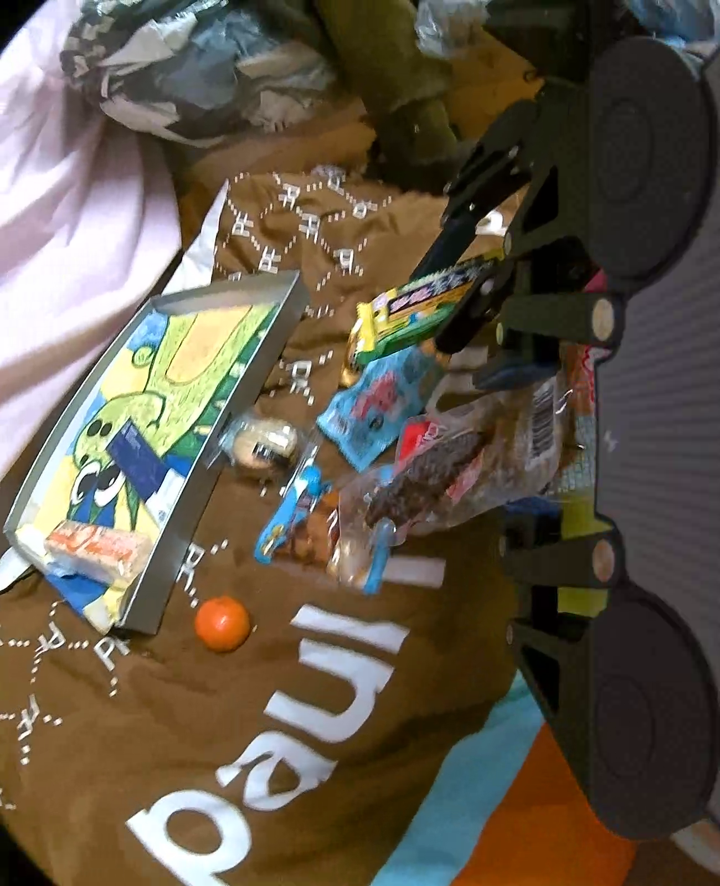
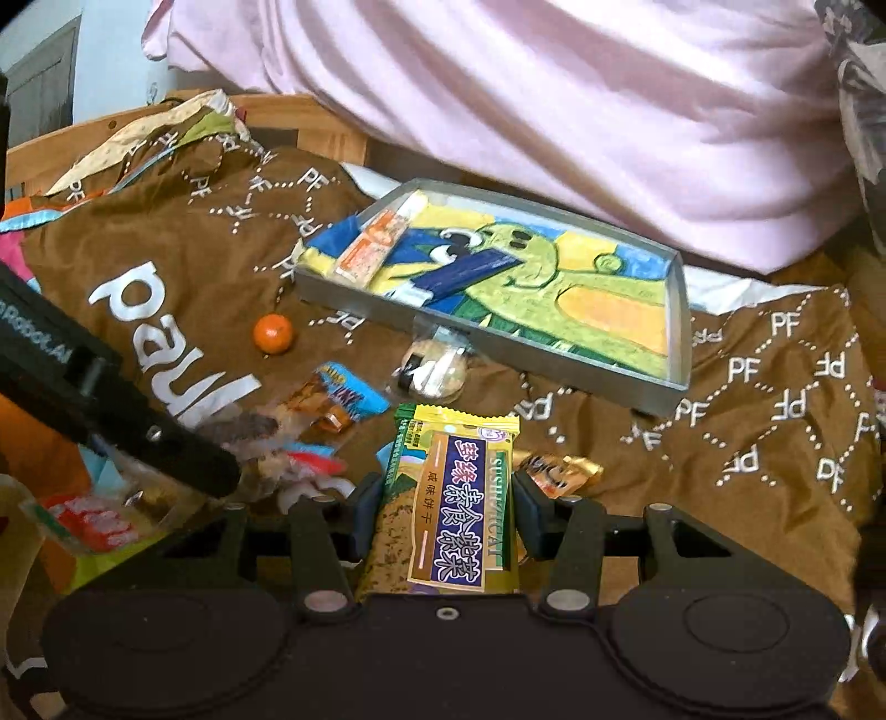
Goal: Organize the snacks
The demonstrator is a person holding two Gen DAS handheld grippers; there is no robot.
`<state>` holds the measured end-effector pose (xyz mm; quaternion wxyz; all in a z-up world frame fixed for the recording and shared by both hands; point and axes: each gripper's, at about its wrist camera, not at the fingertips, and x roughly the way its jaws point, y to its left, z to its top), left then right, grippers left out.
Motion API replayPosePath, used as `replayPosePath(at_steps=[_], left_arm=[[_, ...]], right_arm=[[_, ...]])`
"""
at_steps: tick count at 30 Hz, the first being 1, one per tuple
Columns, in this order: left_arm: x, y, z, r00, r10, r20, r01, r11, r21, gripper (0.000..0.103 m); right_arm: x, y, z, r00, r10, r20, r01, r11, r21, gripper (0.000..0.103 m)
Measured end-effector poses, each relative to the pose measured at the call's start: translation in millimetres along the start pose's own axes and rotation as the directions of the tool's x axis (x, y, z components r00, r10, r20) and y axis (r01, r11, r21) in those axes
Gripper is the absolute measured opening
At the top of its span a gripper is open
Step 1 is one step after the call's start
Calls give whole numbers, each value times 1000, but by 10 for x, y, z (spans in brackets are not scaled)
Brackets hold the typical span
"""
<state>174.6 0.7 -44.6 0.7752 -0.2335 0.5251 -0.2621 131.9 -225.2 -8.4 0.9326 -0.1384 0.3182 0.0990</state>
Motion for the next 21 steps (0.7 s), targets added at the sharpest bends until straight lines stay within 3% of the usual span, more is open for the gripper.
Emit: replayPosePath(at_steps=[8, 11, 14, 21], left_arm=[[15, 9, -18, 996, -80, -30, 78, 996, -53, 42], [12, 43, -15, 996, -84, -29, 82, 994, -76, 42], [14, 103, -9, 990, -139, -37, 133, 983, -128, 42], [134, 92, -42, 989, -126, -81, 117, 987, -109, 43]], right_arm=[[-48, -247, 38, 1000, 6, 14, -7, 995, 96, 51], [-58, -245, 38, 1000, -3, 17, 1, 996, 90, 51], [-53, -232, 36, 1000, 4, 13, -6, 996, 88, 51], [-43, -236, 35, 1000, 1, 10, -2, 996, 89, 51]])
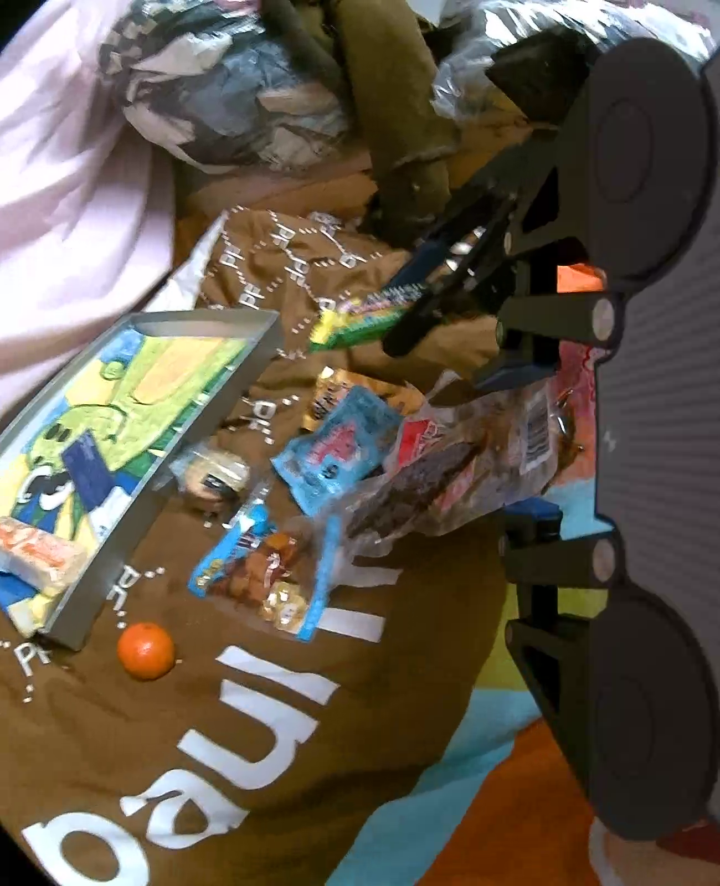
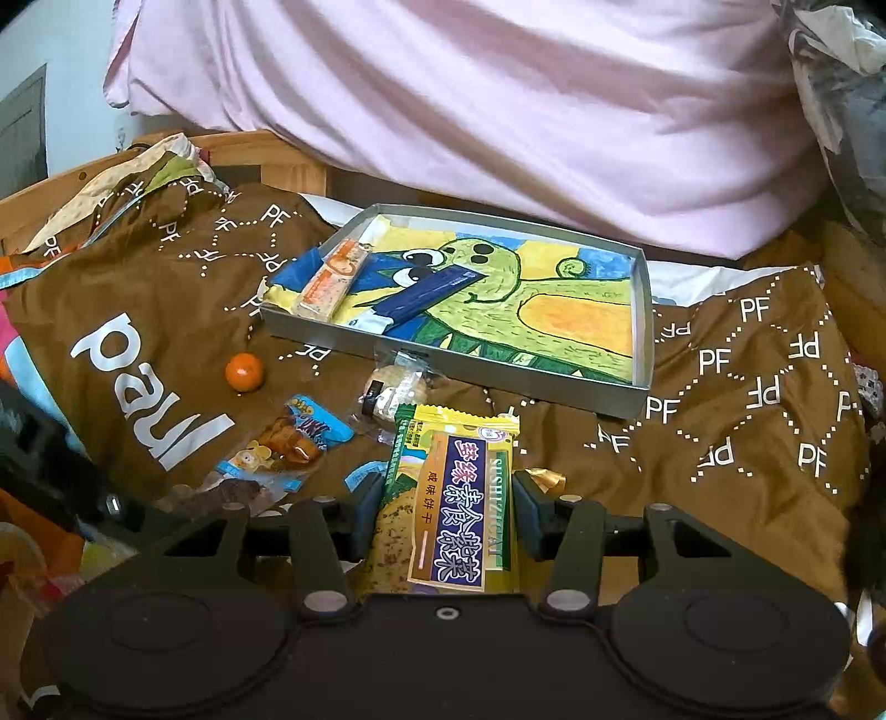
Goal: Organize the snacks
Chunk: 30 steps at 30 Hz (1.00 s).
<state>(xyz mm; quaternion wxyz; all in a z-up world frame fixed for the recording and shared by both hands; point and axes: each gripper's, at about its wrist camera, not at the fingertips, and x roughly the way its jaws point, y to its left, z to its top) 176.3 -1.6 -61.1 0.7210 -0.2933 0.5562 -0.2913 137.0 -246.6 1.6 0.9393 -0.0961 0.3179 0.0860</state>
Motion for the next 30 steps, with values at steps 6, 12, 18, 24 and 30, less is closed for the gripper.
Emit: replayPosePath(at_steps=[6, 12, 18, 24, 30], left_arm=[[83, -81, -73, 993, 119, -5, -118, 987, 109, 44], [94, -146, -131, 982, 186, 14, -185, 965, 187, 45], [130, -126, -147, 978, 209, 14, -208, 959, 193, 50], [69, -70, -102, 972, 226, 59, -232, 960, 159, 53], [100, -88, -107, 967, 245, 70, -254, 950, 184, 61]], right_arm=[[-1, 4, -5, 1000, 2, -2, -2, 1000, -1, 51], [-10, 12, -7, 1000, 7, -2, -7, 1000, -1, 51], [-2, 27, -12, 1000, 18, -10, -18, 1000, -7, 51], [9, 53, -22, 1000, 24, -16, -24, 1000, -16, 51], [16, 62, -21, 1000, 26, -18, -26, 999, -21, 51]])
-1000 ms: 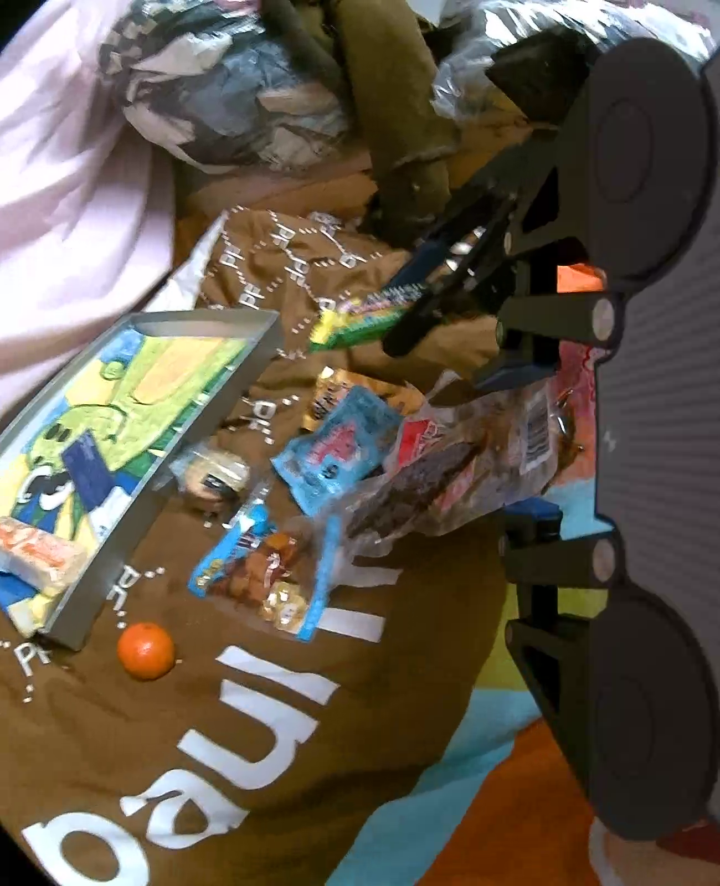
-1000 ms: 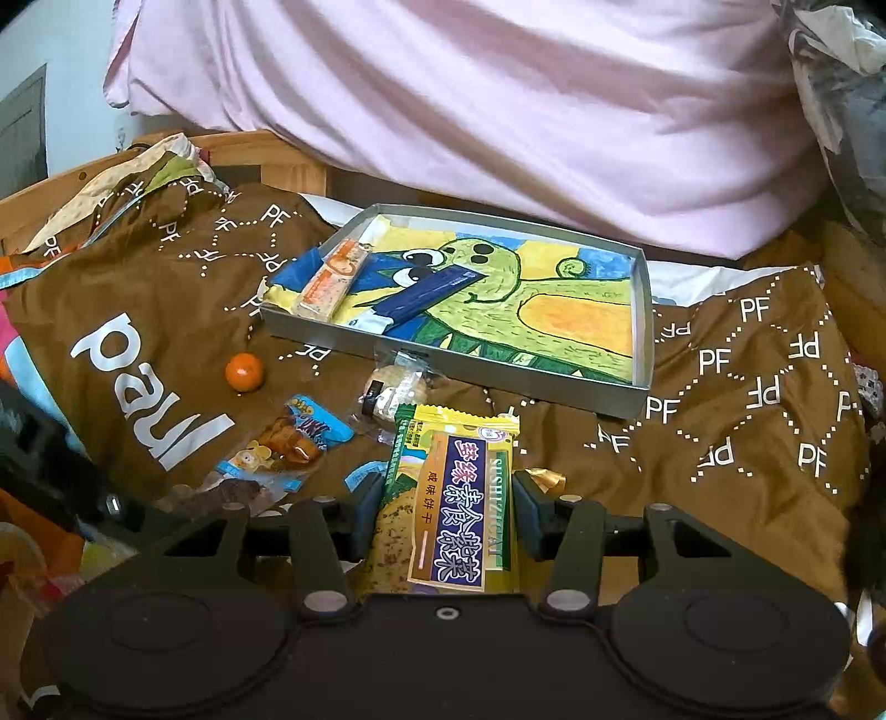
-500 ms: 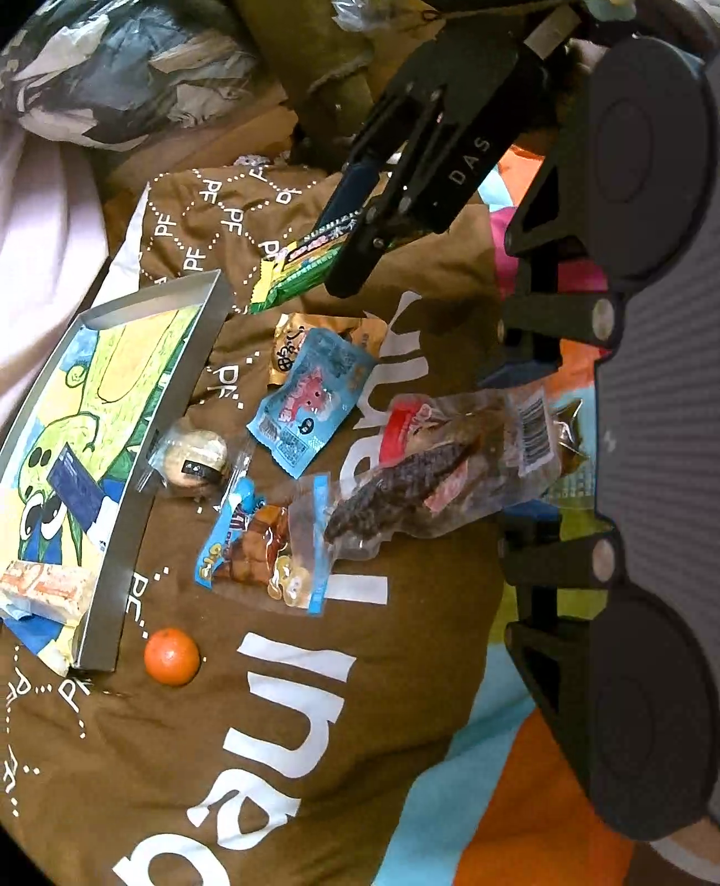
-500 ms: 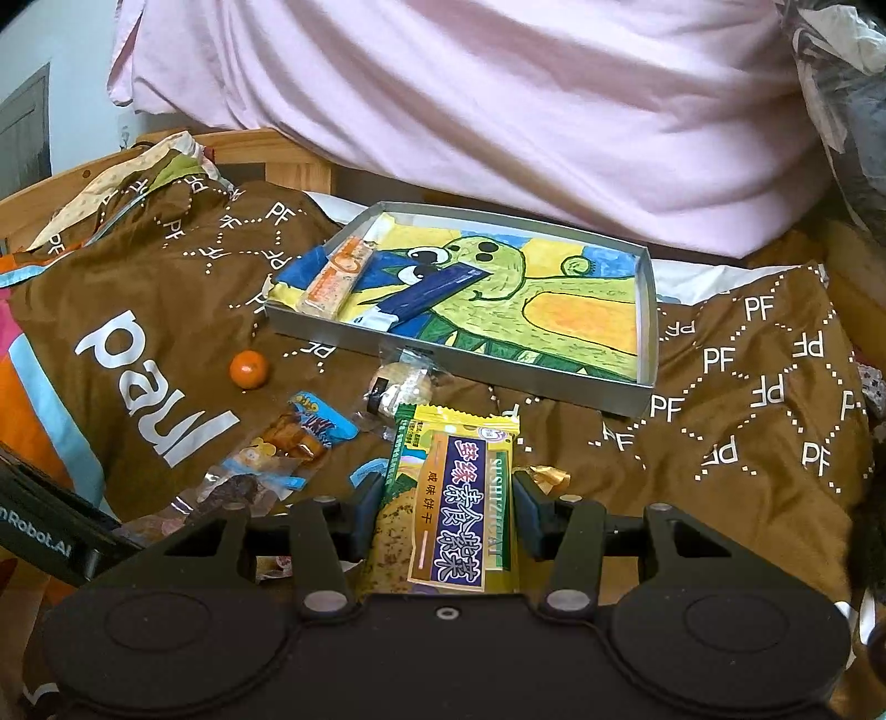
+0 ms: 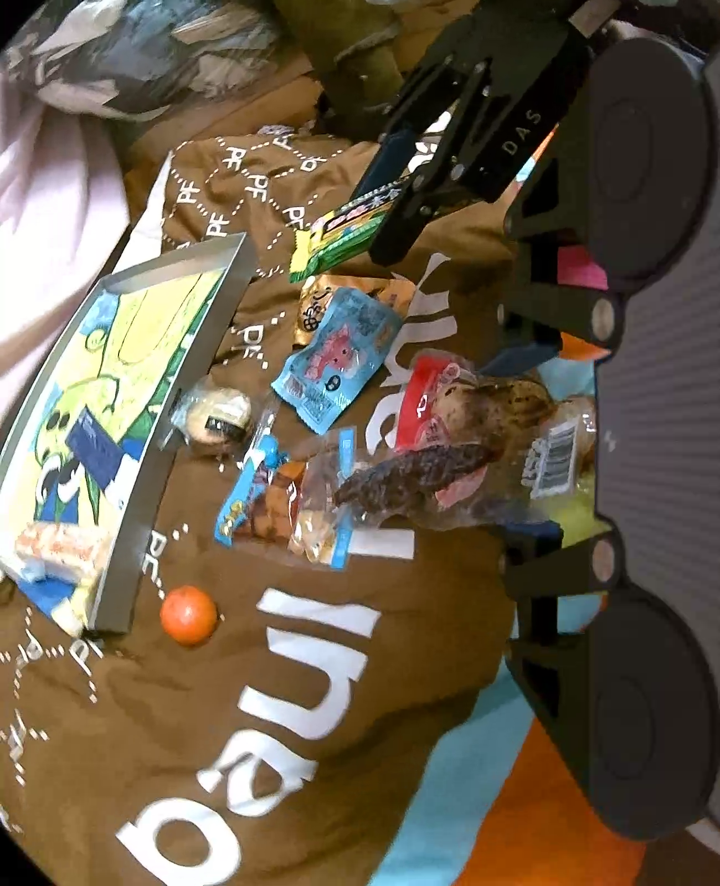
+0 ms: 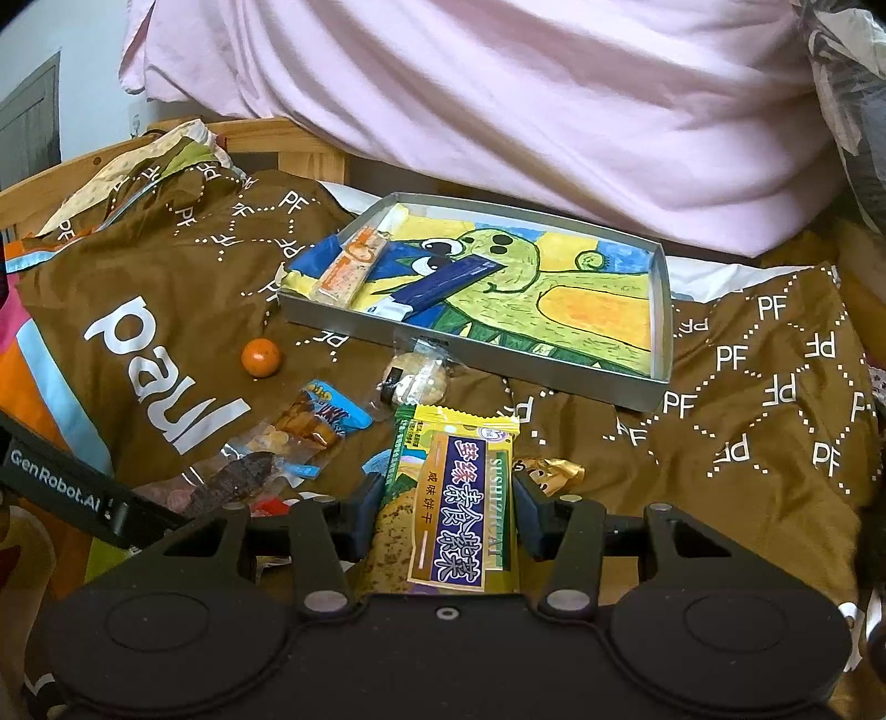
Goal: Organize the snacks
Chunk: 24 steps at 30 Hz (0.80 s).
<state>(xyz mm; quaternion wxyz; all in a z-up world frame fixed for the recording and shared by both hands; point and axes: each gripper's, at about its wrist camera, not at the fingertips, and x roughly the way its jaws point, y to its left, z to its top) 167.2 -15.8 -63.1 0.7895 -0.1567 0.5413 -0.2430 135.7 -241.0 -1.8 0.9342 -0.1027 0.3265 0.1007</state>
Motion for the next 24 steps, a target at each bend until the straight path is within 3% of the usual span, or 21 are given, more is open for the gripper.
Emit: replayPosePath(at_steps=[8, 11, 13, 24], left_arm=[[-22, -3, 40, 993, 100, 59, -101, 995, 16, 69], [-34, 25, 45, 991, 111, 73, -111, 994, 6, 59], [-27, 23, 44, 990, 119, 74, -120, 993, 13, 42], [-92, -40, 20, 990, 89, 109, -95, 994, 47, 37]], right_arm=[[-3, 8, -6, 1000, 3, -2, -3, 1000, -3, 51], [4, 25, -16, 1000, 6, -6, -6, 1000, -5, 51], [13, 43, -20, 1000, 11, -9, -11, 1000, -9, 51], [19, 122, -34, 999, 31, -14, -31, 999, -38, 51]])
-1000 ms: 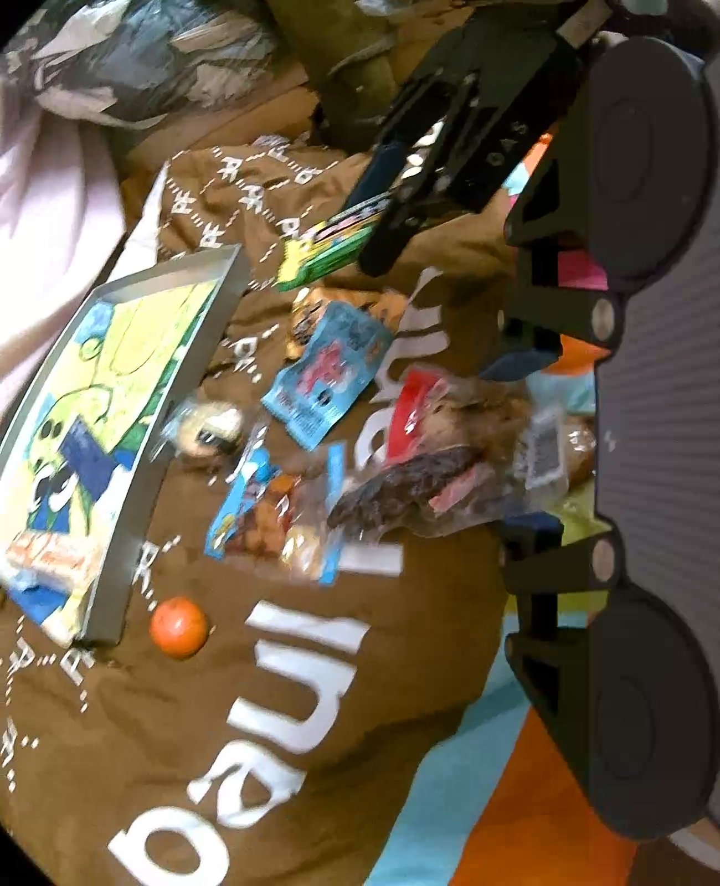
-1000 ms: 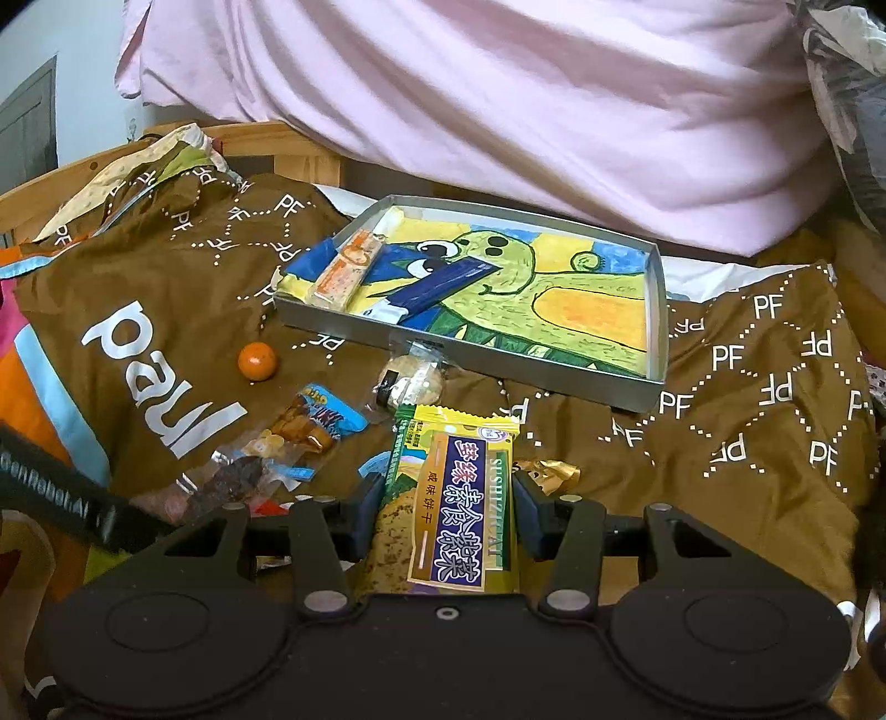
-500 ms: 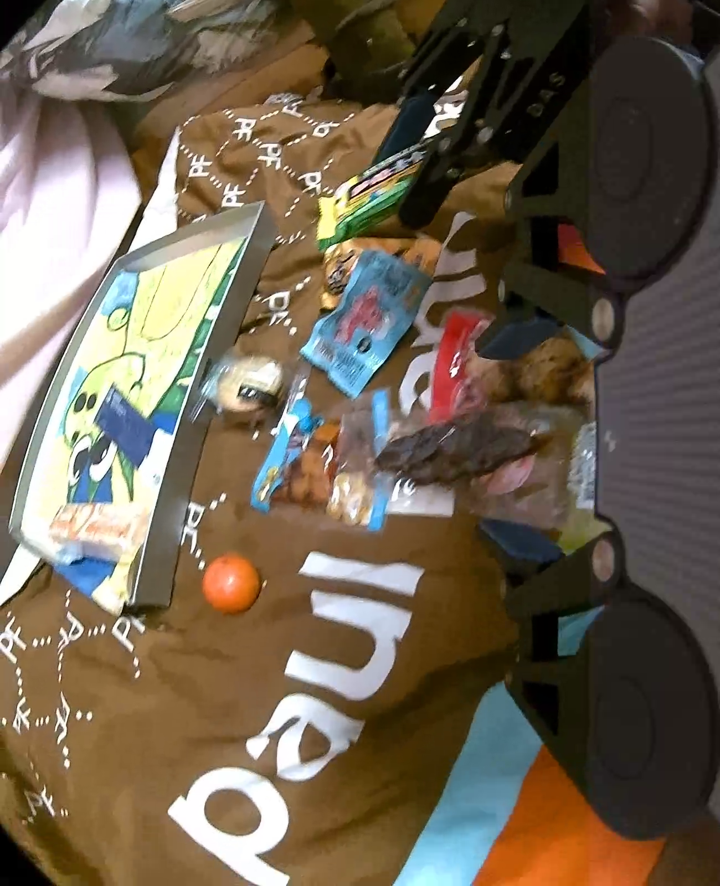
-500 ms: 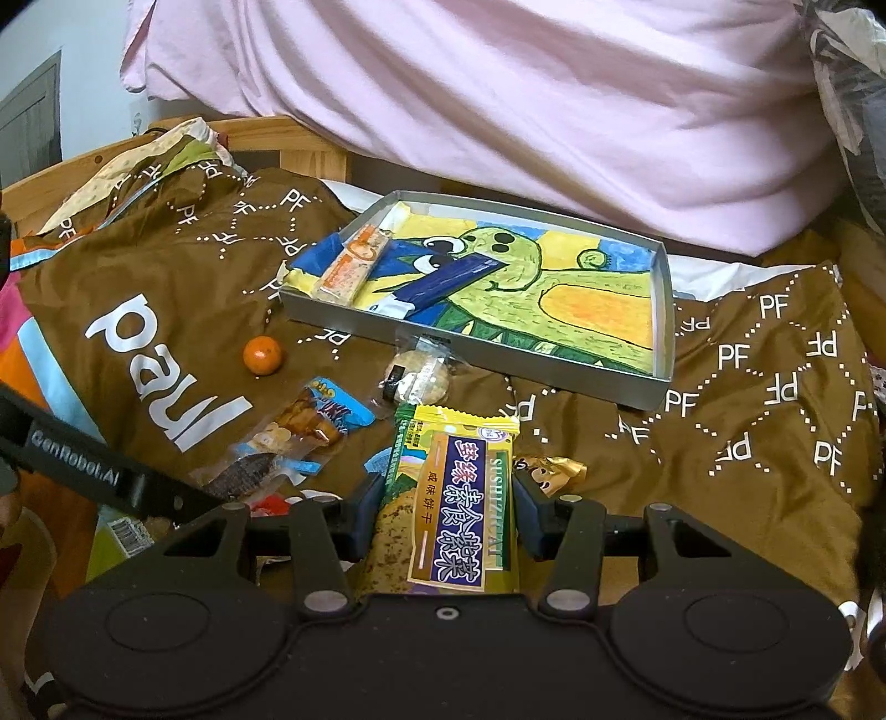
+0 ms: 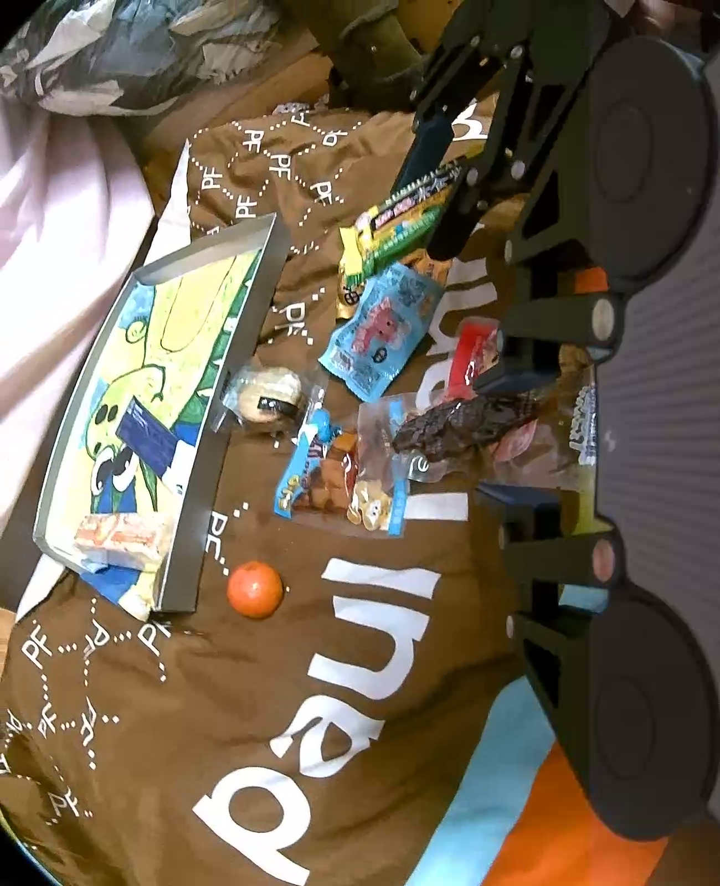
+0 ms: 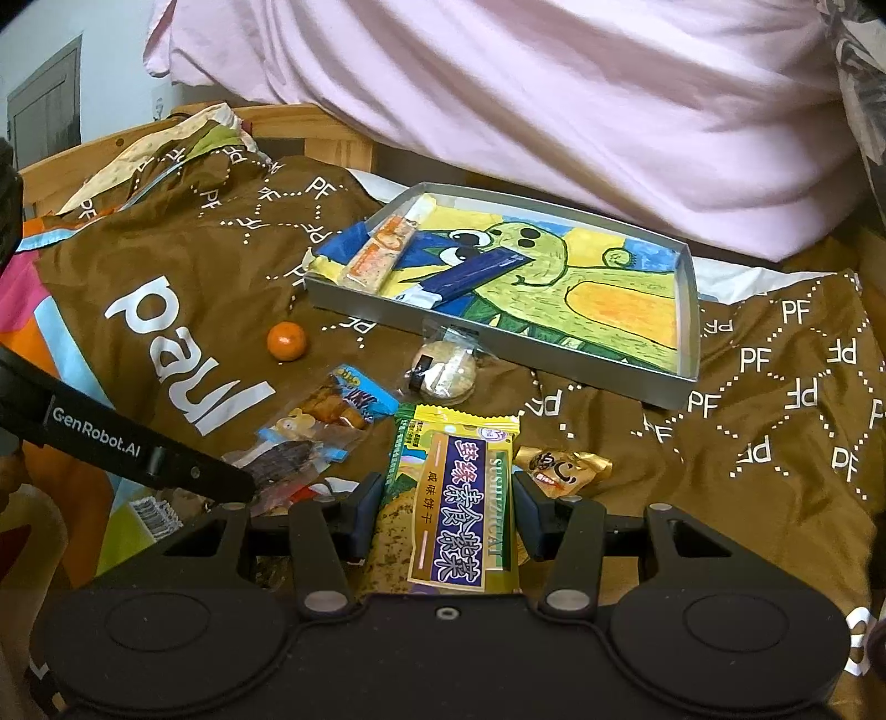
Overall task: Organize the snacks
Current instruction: 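Carry the wafer pack with the right tool while the left tool carries the meat bag over the tray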
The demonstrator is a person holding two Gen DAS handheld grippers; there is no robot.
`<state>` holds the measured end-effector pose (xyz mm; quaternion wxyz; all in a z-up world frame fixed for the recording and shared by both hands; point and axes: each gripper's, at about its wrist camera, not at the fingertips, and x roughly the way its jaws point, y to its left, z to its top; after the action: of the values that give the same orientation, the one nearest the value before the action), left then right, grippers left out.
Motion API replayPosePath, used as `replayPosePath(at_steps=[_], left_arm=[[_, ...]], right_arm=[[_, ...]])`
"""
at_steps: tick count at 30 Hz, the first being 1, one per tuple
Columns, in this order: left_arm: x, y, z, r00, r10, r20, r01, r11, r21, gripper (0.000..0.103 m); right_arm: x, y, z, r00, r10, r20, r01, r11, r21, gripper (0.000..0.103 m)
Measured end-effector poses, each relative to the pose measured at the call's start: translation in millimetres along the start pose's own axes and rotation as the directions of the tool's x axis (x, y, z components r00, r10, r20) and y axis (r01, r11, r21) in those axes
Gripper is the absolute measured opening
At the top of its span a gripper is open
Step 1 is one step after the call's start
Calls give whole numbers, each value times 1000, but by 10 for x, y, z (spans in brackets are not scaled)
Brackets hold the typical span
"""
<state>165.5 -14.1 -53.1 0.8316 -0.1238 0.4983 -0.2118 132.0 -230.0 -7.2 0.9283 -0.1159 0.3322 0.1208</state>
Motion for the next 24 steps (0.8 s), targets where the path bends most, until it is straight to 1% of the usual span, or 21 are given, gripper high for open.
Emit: replayPosePath(at_steps=[5, 13, 20, 24], left_arm=[[-32, -43, 5, 1000, -11, 21, 10, 1000, 21, 37], [-50, -1, 14, 999, -39, 28, 39, 999, -12, 37], [-177, -36, 84, 993, -70, 94, 72, 997, -20, 37], [-255, -93, 261, 984, -86, 155, 90, 996, -19, 36]], right_arm=[[0, -7, -1, 1000, -2, 0, 2, 1000, 5, 51], [-16, -12, -1, 1000, -2, 11, 2, 1000, 2, 51], [-72, -28, 31, 997, -20, 70, 19, 1000, 12, 51], [-73, -43, 103, 991, -39, 126, 40, 999, 0, 51]])
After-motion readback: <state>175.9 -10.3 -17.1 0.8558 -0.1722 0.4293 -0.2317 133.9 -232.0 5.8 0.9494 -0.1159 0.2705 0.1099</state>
